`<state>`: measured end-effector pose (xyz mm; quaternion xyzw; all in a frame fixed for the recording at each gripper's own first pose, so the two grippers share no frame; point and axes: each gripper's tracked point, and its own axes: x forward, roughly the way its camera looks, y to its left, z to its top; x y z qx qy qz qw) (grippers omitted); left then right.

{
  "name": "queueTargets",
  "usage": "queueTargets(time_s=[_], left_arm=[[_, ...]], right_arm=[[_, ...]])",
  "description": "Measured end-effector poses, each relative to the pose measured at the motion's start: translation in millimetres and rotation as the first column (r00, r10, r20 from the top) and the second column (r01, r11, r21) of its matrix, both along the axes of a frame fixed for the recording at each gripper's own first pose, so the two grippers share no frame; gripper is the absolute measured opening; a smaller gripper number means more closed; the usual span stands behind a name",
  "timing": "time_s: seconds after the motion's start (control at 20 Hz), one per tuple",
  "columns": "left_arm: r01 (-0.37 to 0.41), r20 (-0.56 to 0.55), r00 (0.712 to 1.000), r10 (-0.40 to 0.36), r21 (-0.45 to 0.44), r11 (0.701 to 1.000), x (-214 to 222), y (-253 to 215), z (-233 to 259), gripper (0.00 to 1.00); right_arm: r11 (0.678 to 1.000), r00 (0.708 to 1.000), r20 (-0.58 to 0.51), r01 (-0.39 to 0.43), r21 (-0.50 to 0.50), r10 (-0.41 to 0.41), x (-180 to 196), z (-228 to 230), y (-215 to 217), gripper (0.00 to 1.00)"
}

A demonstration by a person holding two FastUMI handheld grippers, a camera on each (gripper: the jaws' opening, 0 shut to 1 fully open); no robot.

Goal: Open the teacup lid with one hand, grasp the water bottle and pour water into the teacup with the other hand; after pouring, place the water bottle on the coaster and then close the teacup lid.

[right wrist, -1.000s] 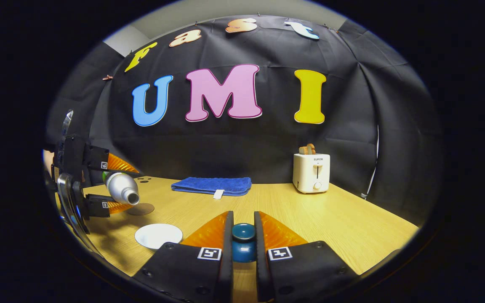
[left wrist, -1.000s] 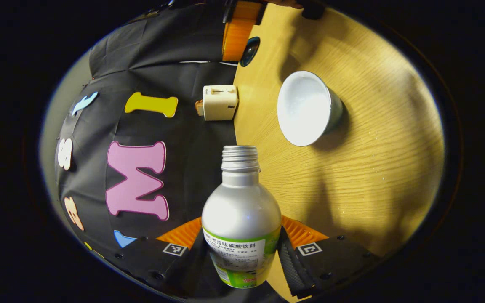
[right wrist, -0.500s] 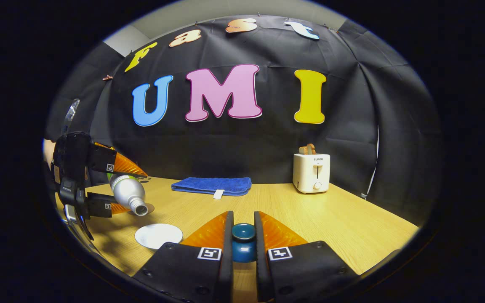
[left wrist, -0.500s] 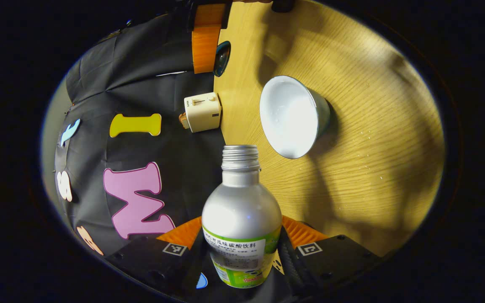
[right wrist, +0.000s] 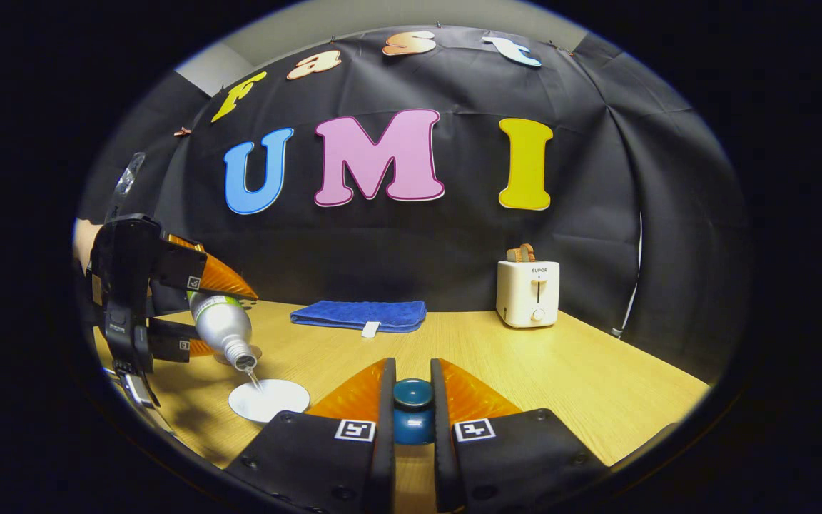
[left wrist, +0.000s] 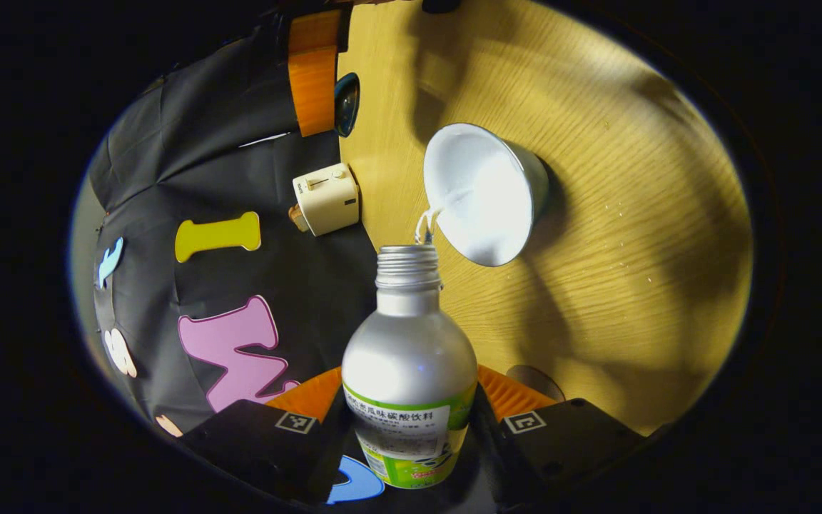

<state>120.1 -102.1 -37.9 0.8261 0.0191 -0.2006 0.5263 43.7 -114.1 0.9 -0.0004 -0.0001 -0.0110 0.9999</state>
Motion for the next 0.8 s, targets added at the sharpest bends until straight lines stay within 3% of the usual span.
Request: queueTargets(time_s=[0.8], left_arm=[[0.018, 0.037, 0.999, -0.026, 0.19, 0.982, -2.0, -0.8, 10.6, 0.8]], right_arm=[[1.0, 1.0, 0.0, -0.006, -0.001, 0.006, 0.2, 0.2, -0.1, 0.25]])
